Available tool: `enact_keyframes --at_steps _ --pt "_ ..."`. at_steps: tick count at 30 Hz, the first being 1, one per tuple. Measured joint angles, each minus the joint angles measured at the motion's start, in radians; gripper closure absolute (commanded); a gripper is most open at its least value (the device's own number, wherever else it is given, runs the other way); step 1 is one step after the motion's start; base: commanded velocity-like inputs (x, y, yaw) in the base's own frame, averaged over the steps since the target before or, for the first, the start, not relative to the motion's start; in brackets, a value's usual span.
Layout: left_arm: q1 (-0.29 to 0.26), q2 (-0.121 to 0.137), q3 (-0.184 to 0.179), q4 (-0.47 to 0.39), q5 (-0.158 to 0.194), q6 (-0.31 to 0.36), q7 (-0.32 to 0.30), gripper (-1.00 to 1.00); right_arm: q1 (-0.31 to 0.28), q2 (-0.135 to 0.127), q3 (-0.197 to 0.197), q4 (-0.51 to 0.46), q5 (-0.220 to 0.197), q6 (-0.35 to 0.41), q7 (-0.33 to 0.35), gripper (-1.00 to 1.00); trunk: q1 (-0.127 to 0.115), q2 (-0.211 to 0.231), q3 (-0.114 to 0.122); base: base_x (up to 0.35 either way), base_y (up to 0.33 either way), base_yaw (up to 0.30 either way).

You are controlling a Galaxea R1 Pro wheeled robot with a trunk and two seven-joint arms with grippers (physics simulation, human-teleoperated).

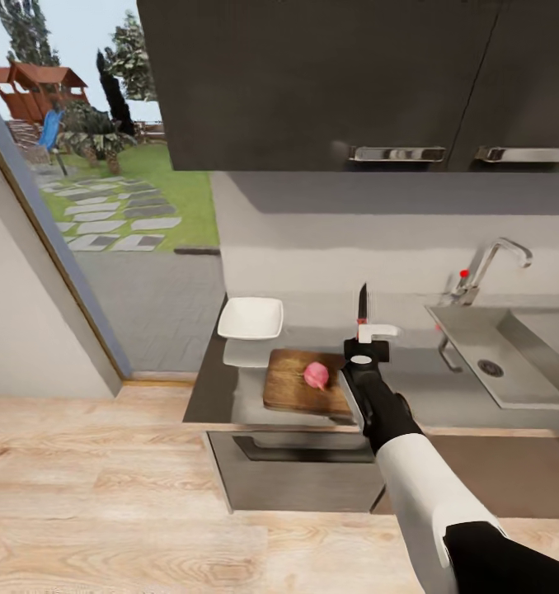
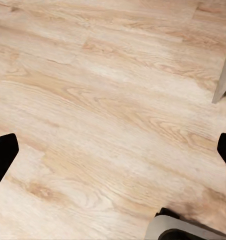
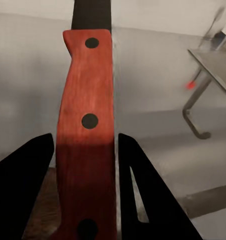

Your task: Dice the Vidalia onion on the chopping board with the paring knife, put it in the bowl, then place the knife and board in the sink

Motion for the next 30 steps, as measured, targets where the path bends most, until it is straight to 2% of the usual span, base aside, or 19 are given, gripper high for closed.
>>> enact_keyframes --at_steps 3,8,13,14,17,18,19,21,25,28,30 --pt "0.002 0.002 -0.002 -0.047 -0.001 -0.027 0.000 -1.00 0.000 0.000 0.000 0.001 0.000 0.000 0.000 1.00 0.000 0.000 0.004 0.000 0.000 0.212" --pt "0.004 0.002 -0.005 -0.059 -0.010 -0.034 0.000 -1.00 0.000 0.000 0.000 0.001 0.000 0.000 0.000 1.00 0.000 0.000 0.010 0.000 -0.046 0.212" --pt "0.004 0.000 -0.016 -0.038 -0.050 -0.033 0.000 -1.00 0.002 0.000 0.000 0.002 0.010 0.000 -0.003 1.00 0.000 0.000 0.016 0.000 -0.264 0.212" --pt "0.004 0.000 -0.017 -0.028 -0.059 -0.033 0.000 -1.00 0.002 0.000 0.000 0.002 0.030 0.000 -0.005 1.00 0.000 0.000 0.018 0.000 -0.309 0.212" --pt "0.004 -0.001 -0.016 -0.003 -0.082 -0.033 0.000 -1.00 0.004 0.000 0.001 0.002 0.221 -0.001 -0.013 1.00 0.000 0.000 0.021 0.000 -0.315 0.212" --pt "0.004 -0.001 -0.016 0.002 -0.086 -0.033 0.000 -1.00 0.006 0.000 0.002 -0.001 0.318 -0.004 -0.017 1.00 0.000 0.000 0.023 0.000 -0.318 0.198" --pt "0.004 -0.001 -0.016 0.004 -0.088 -0.033 0.000 -1.00 0.007 0.000 0.002 -0.003 0.373 -0.012 -0.020 1.00 0.000 0.000 0.024 0.000 -0.318 0.138" --pt "0.004 -0.002 -0.016 0.010 -0.090 -0.033 0.000 -1.00 0.009 0.000 0.002 -0.004 0.451 -0.041 -0.028 1.00 0.000 0.000 0.025 0.000 -0.319 0.046" --pt "0.004 -0.003 -0.016 0.030 -0.092 -0.033 0.000 -1.00 0.018 0.000 0.006 0.000 0.479 -0.053 -0.030 1.00 0.000 0.000 0.025 -0.006 -0.319 0.011" --pt "0.004 -0.003 -0.015 0.042 -0.092 -0.033 0.000 -1.00 0.025 0.000 0.042 0.004 0.484 -0.054 -0.029 1.00 0.000 0.000 0.026 -0.103 -0.301 0.002" --pt "0.004 -0.003 -0.015 0.047 -0.092 -0.033 0.000 -1.00 0.037 0.000 0.083 0.008 0.486 -0.055 -0.029 1.00 0.000 0.000 0.026 -0.221 -0.223 0.001"
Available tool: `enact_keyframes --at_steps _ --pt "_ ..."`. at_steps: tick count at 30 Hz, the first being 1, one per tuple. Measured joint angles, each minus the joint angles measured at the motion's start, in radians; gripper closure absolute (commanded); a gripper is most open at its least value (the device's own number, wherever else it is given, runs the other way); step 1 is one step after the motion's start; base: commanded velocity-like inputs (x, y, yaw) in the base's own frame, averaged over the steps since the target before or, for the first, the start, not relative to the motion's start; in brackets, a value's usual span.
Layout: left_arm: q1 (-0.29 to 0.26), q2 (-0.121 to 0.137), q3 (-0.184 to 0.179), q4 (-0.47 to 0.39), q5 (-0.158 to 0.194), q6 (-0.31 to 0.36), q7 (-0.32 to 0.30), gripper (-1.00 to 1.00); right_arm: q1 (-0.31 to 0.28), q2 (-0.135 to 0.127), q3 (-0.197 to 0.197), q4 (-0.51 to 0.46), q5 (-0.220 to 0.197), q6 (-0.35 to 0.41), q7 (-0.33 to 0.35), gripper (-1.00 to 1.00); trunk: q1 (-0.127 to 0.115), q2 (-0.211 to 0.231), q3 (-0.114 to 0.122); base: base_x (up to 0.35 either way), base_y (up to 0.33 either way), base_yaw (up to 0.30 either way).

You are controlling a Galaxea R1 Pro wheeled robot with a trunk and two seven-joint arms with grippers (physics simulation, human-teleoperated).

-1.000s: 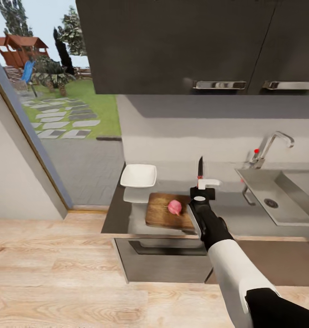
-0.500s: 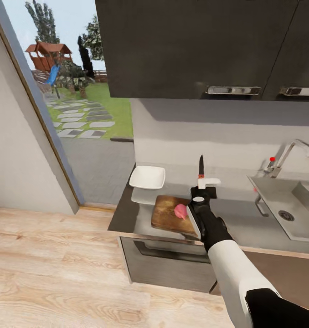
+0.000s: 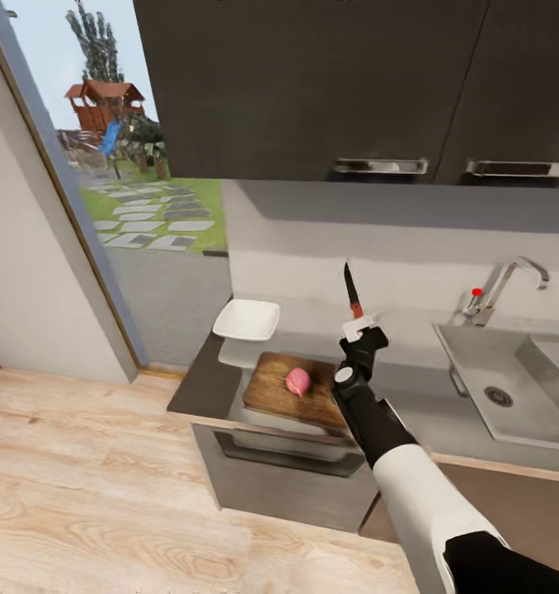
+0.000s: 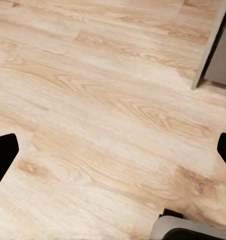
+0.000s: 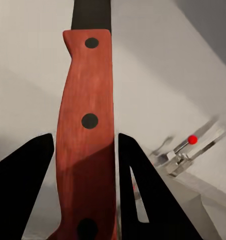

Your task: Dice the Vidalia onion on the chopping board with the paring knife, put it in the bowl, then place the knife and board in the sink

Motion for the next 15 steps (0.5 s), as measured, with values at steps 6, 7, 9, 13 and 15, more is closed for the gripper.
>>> enact_keyframes --at_steps 6,7,9,13,15 --pt "0.000 -0.008 0.000 0.018 0.000 0.000 -0.002 -1.00 0.041 0.000 0.146 0.006 0.001 0.000 0.001 1.00 0.000 0.000 0.000 -0.294 -0.137 0.000" --pt "0.000 -0.010 0.000 0.022 0.000 0.000 -0.002 -1.00 0.043 0.000 0.156 0.007 0.001 0.000 0.001 1.00 0.000 0.000 0.000 -0.241 -0.114 0.000" --pt "0.000 -0.011 0.001 0.025 -0.001 0.000 -0.002 -1.00 0.045 0.000 0.165 0.009 0.001 0.000 0.002 1.00 0.000 0.000 0.000 -0.133 -0.065 0.000" --pt "-0.001 -0.011 0.000 0.028 -0.002 0.001 -0.007 -1.00 0.046 0.000 0.174 0.009 0.002 0.006 0.001 1.00 0.000 0.000 0.000 -0.039 -0.019 0.000" --pt "-0.001 -0.010 0.001 0.029 -0.003 0.000 -0.008 -1.00 0.046 0.000 0.176 0.010 0.002 0.013 0.004 1.00 0.000 0.000 0.000 -0.009 -0.004 0.000"
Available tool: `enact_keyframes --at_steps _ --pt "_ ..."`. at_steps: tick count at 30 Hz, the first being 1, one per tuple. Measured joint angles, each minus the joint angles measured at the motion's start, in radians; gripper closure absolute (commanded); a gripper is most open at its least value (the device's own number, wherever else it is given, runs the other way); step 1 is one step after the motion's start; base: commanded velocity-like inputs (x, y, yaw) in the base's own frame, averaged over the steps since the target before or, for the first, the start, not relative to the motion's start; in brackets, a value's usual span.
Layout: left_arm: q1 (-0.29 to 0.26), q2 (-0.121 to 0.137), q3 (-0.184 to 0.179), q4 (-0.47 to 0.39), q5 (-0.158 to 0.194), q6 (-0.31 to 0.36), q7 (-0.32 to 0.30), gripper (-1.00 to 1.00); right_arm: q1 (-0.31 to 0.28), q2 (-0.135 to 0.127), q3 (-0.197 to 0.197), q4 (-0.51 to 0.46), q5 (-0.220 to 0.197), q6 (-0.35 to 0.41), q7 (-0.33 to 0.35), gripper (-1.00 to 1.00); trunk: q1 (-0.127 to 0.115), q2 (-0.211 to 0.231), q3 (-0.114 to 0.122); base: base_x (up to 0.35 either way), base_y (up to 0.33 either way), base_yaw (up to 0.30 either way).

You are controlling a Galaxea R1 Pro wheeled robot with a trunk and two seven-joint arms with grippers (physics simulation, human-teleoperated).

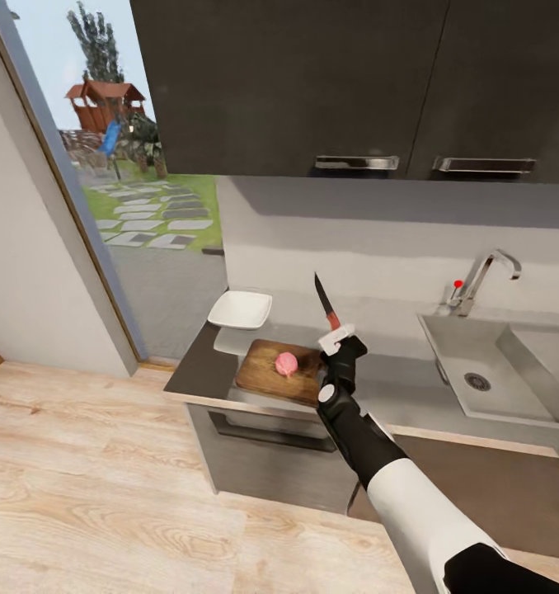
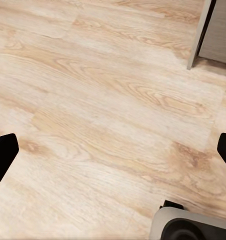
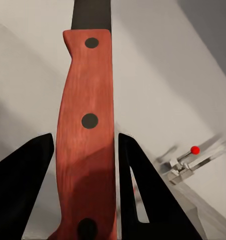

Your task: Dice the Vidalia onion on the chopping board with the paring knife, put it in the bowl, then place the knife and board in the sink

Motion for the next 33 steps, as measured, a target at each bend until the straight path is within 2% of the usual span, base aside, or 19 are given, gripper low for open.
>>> enact_keyframes --at_steps 3,5,6,7,8,11,12,14,17,21,26,33 --pt "0.000 0.001 0.000 0.000 -0.009 0.000 -0.002 -1.00 0.000 0.000 0.022 0.000 0.026 0.040 0.003 1.00 0.000 0.000 0.000 -0.003 -0.001 0.000" --pt "0.000 0.000 0.001 0.000 -0.030 -0.001 -0.003 -1.00 0.000 0.000 0.063 -0.002 0.096 0.086 0.003 1.00 0.000 0.000 0.000 -0.001 0.000 0.000" --pt "0.000 0.000 0.001 0.000 -0.036 -0.001 -0.003 -1.00 0.000 0.000 0.072 -0.003 0.118 0.099 0.004 1.00 0.000 0.000 0.000 0.000 0.000 0.000" --pt "0.000 -0.001 0.001 -0.001 -0.053 -0.002 -0.003 -1.00 0.000 0.000 0.090 -0.006 0.178 0.135 0.004 1.00 0.000 0.000 0.000 0.000 0.000 0.000" --pt "0.000 -0.001 0.001 -0.001 -0.061 -0.003 -0.004 -1.00 0.000 0.000 0.098 -0.005 0.210 0.157 0.006 1.00 0.000 0.000 0.000 0.000 0.000 0.000" --pt "0.000 -0.002 0.001 -0.002 -0.069 -0.004 -0.004 -1.00 0.000 0.000 0.107 -0.003 0.250 0.197 0.023 1.00 0.000 0.000 0.000 0.000 0.000 0.000" --pt "0.000 -0.002 0.001 -0.001 -0.071 -0.004 -0.004 -1.00 0.000 0.000 0.111 -0.002 0.262 0.216 0.041 1.00 0.000 0.000 0.000 0.000 0.000 0.000" --pt "0.000 -0.016 0.000 0.024 -0.075 -0.005 -0.025 -1.00 0.000 0.000 0.177 -0.011 0.349 0.304 0.147 1.00 0.000 0.000 0.000 0.000 0.000 0.000" --pt "0.000 -0.022 0.001 0.044 -0.076 -0.004 -0.082 -1.00 0.000 0.000 0.214 -0.017 0.430 0.336 0.237 1.00 0.000 0.000 0.000 0.000 0.000 0.000" --pt "0.000 -0.026 0.001 0.057 -0.076 -0.004 -0.120 -1.00 0.000 0.000 0.225 -0.034 0.468 0.348 0.302 1.00 0.000 0.000 0.000 0.000 0.000 0.000" --pt "0.000 -0.031 0.002 0.075 -0.077 -0.004 -0.130 -1.00 0.000 0.000 0.231 -0.042 0.487 0.357 0.340 1.00 0.000 0.000 0.000 -0.048 0.000 0.000" --pt "-0.001 -0.049 0.001 0.089 -0.078 -0.004 -0.130 -1.00 0.000 0.000 0.232 -0.042 0.494 0.359 0.370 1.00 0.000 0.000 0.000 -0.238 0.000 0.000"
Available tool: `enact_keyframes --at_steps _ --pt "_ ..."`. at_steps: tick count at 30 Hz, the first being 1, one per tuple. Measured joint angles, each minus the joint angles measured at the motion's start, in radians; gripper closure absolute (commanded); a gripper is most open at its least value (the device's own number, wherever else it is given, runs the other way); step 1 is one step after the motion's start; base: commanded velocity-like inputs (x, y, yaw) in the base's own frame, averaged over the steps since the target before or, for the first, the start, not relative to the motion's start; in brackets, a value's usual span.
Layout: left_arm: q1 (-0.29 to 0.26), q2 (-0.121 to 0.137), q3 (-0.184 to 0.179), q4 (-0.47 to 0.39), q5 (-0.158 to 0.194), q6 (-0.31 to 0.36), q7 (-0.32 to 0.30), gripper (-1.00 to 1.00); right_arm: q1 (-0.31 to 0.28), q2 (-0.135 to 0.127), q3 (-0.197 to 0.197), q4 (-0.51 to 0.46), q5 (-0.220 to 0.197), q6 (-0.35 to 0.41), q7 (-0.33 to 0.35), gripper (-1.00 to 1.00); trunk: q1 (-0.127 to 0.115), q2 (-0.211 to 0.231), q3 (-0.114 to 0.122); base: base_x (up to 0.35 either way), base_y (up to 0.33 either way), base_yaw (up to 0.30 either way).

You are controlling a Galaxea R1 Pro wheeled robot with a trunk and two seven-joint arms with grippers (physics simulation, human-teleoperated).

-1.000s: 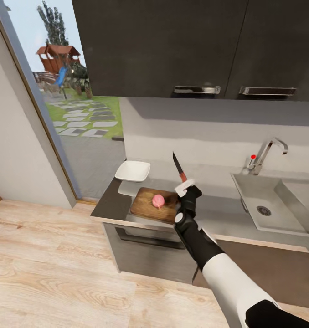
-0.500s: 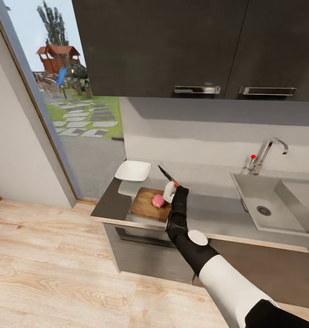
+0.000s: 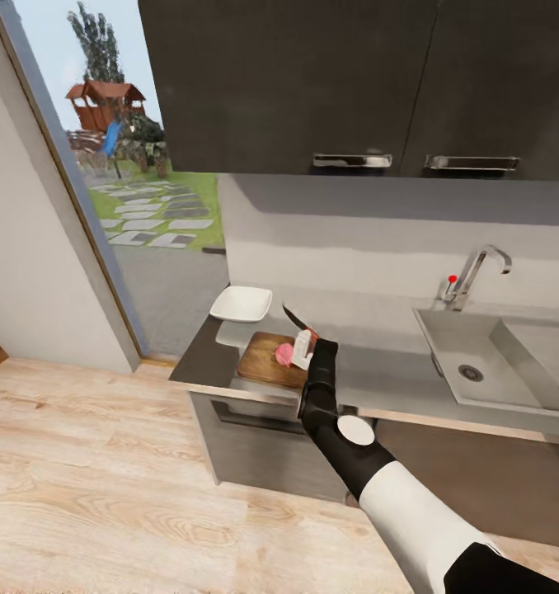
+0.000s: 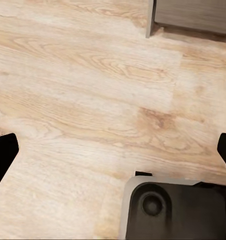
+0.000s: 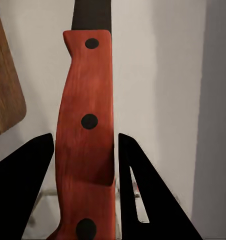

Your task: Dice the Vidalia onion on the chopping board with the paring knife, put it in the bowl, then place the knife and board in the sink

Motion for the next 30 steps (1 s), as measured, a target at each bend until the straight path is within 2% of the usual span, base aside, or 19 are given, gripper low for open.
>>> enact_keyframes --at_steps 6,11,17,30 --pt "0.000 -0.003 0.001 0.015 -0.001 0.000 0.001 -1.00 0.000 0.000 0.000 0.001 0.000 0.000 0.003 1.00 0.000 0.000 0.000 -0.129 0.000 0.000" --pt "-0.001 -0.003 0.000 0.016 0.000 0.000 0.001 -1.00 0.000 0.000 0.001 0.003 0.000 0.000 0.001 1.00 -0.001 0.000 0.000 -0.011 0.000 0.000" --pt "-0.001 -0.004 0.001 0.016 0.000 0.000 0.001 -1.00 0.000 0.000 0.010 0.008 0.021 0.000 -0.005 1.00 -0.001 0.000 0.000 0.000 0.000 0.000" --pt "-0.001 -0.003 0.000 0.016 -0.001 -0.002 0.000 -1.00 0.000 0.000 0.014 0.059 0.017 0.002 -0.003 1.00 -0.001 0.000 0.000 0.000 0.000 0.000"
